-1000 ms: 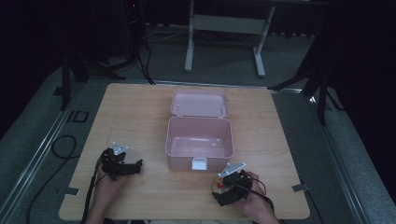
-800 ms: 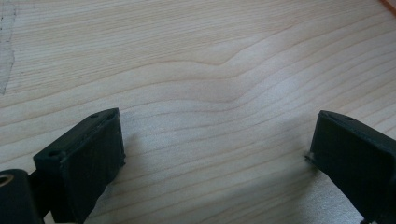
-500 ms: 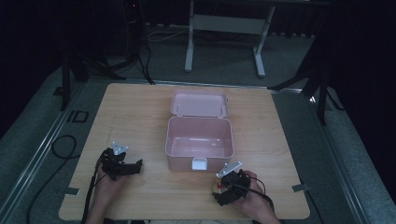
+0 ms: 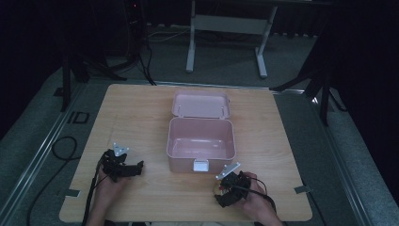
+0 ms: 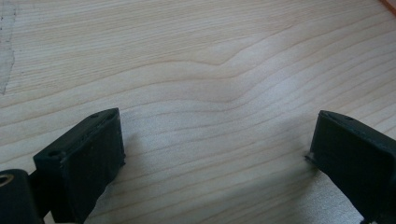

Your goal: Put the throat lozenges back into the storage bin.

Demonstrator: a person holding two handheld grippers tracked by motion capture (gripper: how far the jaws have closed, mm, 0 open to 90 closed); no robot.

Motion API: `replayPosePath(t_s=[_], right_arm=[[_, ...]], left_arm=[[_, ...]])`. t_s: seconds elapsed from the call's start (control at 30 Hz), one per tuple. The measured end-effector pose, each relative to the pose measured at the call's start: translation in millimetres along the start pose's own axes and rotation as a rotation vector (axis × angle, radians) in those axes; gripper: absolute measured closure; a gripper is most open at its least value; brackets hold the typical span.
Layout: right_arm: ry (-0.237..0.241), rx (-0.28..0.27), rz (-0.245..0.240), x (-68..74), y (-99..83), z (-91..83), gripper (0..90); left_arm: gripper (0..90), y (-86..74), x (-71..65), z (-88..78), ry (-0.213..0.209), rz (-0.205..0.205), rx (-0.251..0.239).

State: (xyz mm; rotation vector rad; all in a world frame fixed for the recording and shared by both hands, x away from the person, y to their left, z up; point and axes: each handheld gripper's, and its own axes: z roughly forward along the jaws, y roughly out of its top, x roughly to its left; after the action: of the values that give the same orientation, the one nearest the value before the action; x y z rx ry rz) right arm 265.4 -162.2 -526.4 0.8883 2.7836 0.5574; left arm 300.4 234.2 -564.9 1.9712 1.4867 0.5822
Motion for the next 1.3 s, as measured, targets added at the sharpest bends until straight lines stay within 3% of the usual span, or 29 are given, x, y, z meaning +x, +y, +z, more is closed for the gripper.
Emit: replayPosePath(t_s=[0.7, 1.3], right_arm=[[0.011, 0.109, -0.073, -0.4, 1.2, -5.6, 19.8], [-0.001, 0.191, -0.118, -11.9, 2.8, -21.2, 19.8]], left_arm=[[3.3, 0.0, 0.0, 0.0, 0.0, 0.0, -0.001], [3.3, 0.0, 0.0, 0.0, 0.0, 0.0, 0.0]])
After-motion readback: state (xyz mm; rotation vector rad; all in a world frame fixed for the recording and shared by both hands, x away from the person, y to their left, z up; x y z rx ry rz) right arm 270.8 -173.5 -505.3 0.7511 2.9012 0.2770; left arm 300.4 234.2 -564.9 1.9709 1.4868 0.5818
